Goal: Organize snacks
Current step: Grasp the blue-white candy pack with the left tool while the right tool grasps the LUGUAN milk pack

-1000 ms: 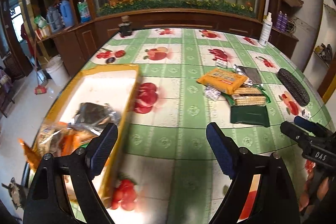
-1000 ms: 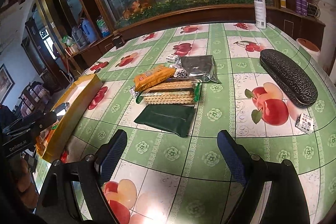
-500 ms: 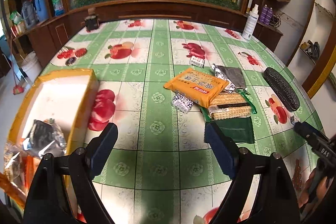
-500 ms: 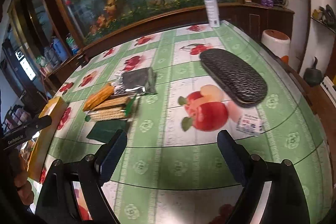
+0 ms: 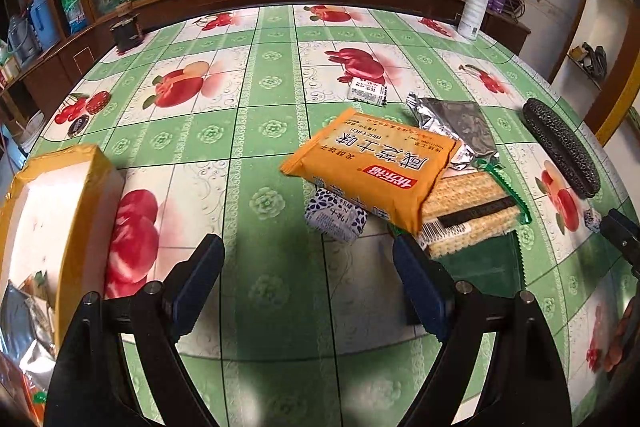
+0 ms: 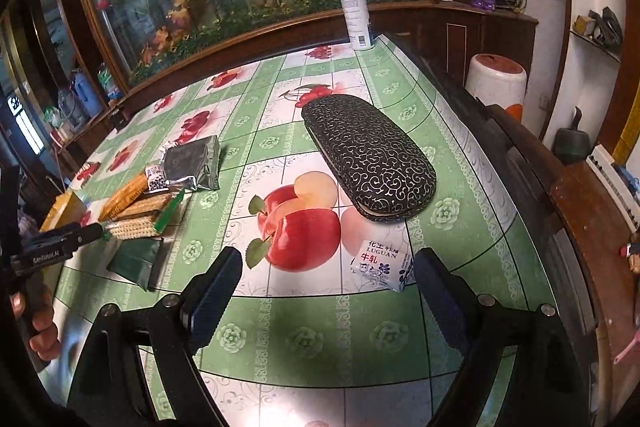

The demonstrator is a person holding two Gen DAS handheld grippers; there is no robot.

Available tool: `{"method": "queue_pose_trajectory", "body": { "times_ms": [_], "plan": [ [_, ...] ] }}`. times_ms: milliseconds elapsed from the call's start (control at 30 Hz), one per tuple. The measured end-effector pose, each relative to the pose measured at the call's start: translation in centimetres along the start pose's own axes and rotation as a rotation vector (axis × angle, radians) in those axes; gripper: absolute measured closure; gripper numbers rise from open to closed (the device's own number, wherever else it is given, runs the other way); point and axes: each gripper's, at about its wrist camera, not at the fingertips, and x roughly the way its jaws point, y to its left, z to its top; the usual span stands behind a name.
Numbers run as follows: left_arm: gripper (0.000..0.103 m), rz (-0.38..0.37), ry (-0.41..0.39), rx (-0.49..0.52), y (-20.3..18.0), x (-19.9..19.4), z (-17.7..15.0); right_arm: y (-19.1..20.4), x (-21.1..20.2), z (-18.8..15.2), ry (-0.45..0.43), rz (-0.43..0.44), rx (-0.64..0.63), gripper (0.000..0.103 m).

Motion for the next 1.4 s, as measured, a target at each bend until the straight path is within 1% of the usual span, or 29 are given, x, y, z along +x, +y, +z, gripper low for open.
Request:
{"method": "queue_pose_trajectory", "body": {
  "times_ms": [233,400,433,467,500,533,567,600,633,667,700,733,867,1067,1167,1333,1400],
  "plan": [
    [0.016,-0.004,0.032,0.007,-0.1,2.2,0.5,0.4,1.8,0.1,0.044,-0.015,-0.055,0.015],
    [0.016,-0.011,0.031,0.02,-0.5,2.7,1.2,0.4,2.3,0.4,0.053,-0.023,-0.065,0.017],
    [0.016,-0.013,0.03,0.023,-0.6,2.7,1.2,0.4,2.5,0.4,0.064,-0.025,-0.063,0.021],
    [0.016,-0.013,0.028,0.028,-0.7,2.7,1.2,0.1,2.8,0.4,0.081,-0.024,-0.055,0.029],
    [0.016,-0.012,0.028,0.031,-0.7,2.7,1.2,0.0,2.9,0.4,0.085,-0.03,-0.047,0.032],
    [0.017,-0.015,0.027,0.032,-0.7,2.6,1.1,-0.1,2.8,0.5,0.081,-0.042,-0.047,0.039],
    [0.022,-0.019,0.023,0.032,-0.7,2.6,1.2,-0.1,2.8,0.4,0.086,-0.064,-0.054,0.049],
    [0.028,-0.018,0.014,0.033,-0.7,2.4,1.1,-0.2,2.7,0.3,0.083,-0.093,-0.062,0.063],
    [0.041,-0.018,0.004,0.035,-0.7,2.3,1.1,-0.3,2.6,0.2,0.084,-0.104,-0.063,0.067],
    [0.054,-0.017,-0.006,0.039,-0.7,2.2,1.0,-0.4,2.5,0.2,0.083,-0.091,-0.055,0.067],
    [0.06,-0.018,-0.011,0.042,-0.7,2.1,1.0,-0.6,2.3,0.1,0.082,-0.084,-0.05,0.067],
    [0.07,-0.02,-0.016,0.045,-0.6,1.9,0.9,-0.6,2.2,0.0,0.082,-0.081,-0.048,0.067],
    [0.07,-0.07,-0.019,0.031,-0.1,1.7,0.7,-0.6,1.7,-0.3,0.077,-0.051,-0.034,0.068],
    [0.071,-0.115,-0.014,0.003,0.8,0.8,-0.4,-0.3,0.4,-0.7,0.047,0.012,-0.005,0.068],
    [0.071,-0.122,-0.013,-0.014,1.2,-0.1,-1.3,0.1,-0.3,-1.0,0.035,0.04,0.009,0.068],
    [0.071,-0.119,-0.042,-0.04,2.0,-2.6,-2.5,1.5,-1.1,-1.7,0.028,0.081,0.004,0.068],
    [0.071,-0.106,-0.056,-0.048,2.2,-3.9,-3.0,2.4,-1.4,-2.1,0.029,0.099,-0.006,0.068]
  ]
}}
